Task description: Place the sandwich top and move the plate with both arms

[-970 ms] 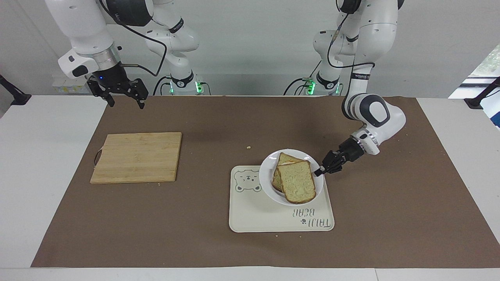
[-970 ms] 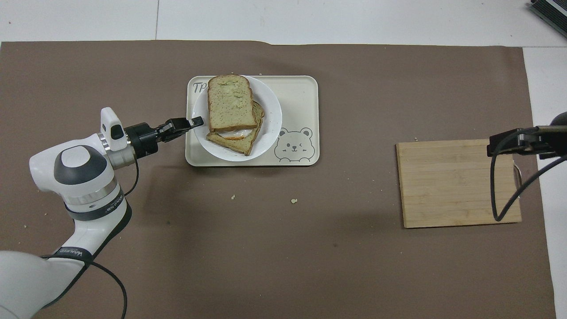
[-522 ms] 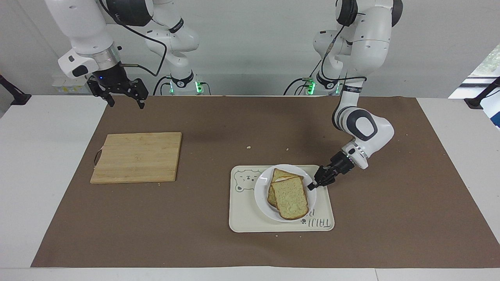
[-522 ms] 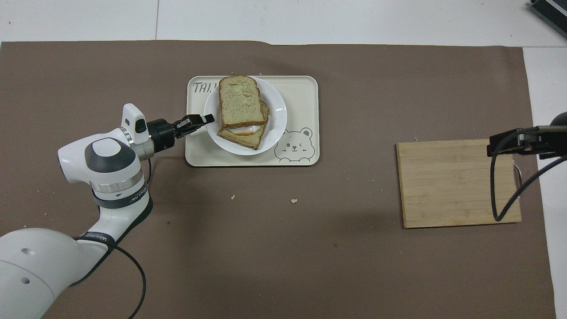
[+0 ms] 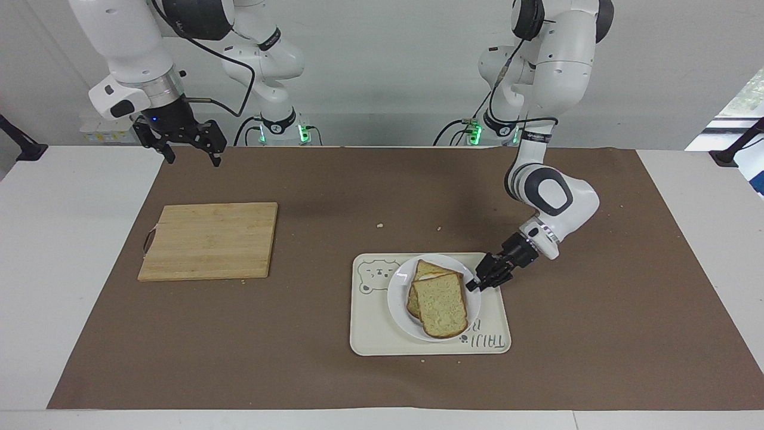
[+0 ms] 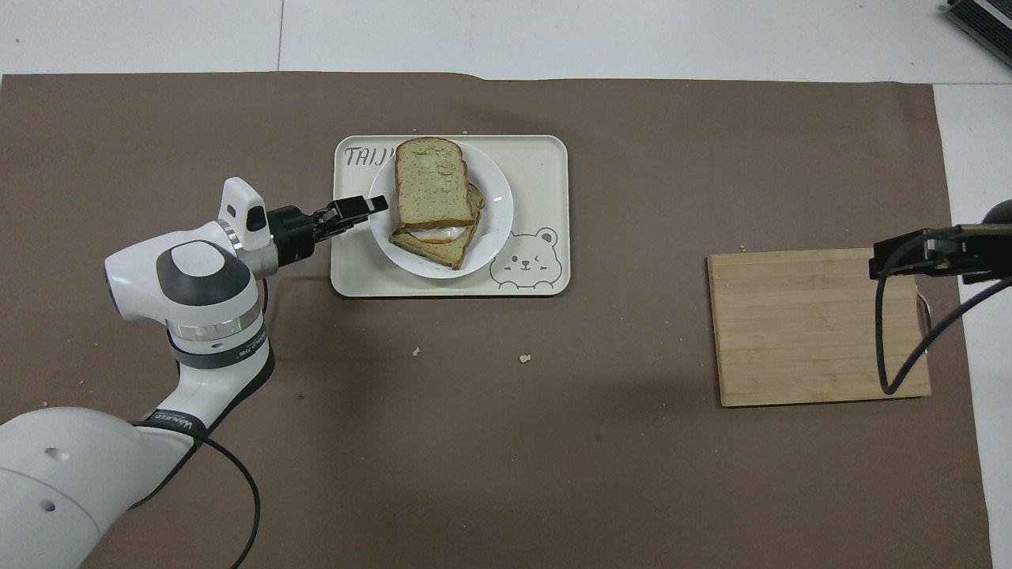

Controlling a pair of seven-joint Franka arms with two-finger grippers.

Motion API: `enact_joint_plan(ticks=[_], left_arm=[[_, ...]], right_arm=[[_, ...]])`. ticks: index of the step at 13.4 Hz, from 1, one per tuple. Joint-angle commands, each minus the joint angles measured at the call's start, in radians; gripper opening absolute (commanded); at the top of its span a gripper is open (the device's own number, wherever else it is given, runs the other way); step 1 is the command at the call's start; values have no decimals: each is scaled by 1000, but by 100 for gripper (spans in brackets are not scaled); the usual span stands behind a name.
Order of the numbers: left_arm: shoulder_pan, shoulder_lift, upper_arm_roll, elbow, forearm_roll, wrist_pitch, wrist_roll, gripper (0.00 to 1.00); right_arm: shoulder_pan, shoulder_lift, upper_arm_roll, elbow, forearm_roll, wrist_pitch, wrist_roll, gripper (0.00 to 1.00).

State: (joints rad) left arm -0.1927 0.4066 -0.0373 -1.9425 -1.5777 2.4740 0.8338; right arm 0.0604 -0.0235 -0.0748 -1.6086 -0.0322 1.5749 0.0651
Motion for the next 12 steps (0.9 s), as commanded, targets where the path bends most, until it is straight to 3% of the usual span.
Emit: enact_joint_plan(ticks=[1, 3, 6, 12], left_arm=[[-16, -49, 11, -9, 71, 86, -39, 94], [-13, -66, 19, -6, 102, 94, -41, 100], [-4, -77, 45, 28, 198, 100, -80, 100], [-1, -112, 98, 111, 772, 19, -439, 100]], right_arm=[[4, 14, -10, 26, 21, -21, -19, 100], [4, 14, -8, 26, 21, -21, -19, 100], [4, 14, -10, 26, 20, -21, -19, 100], [4, 14, -10, 26, 20, -21, -19, 100]])
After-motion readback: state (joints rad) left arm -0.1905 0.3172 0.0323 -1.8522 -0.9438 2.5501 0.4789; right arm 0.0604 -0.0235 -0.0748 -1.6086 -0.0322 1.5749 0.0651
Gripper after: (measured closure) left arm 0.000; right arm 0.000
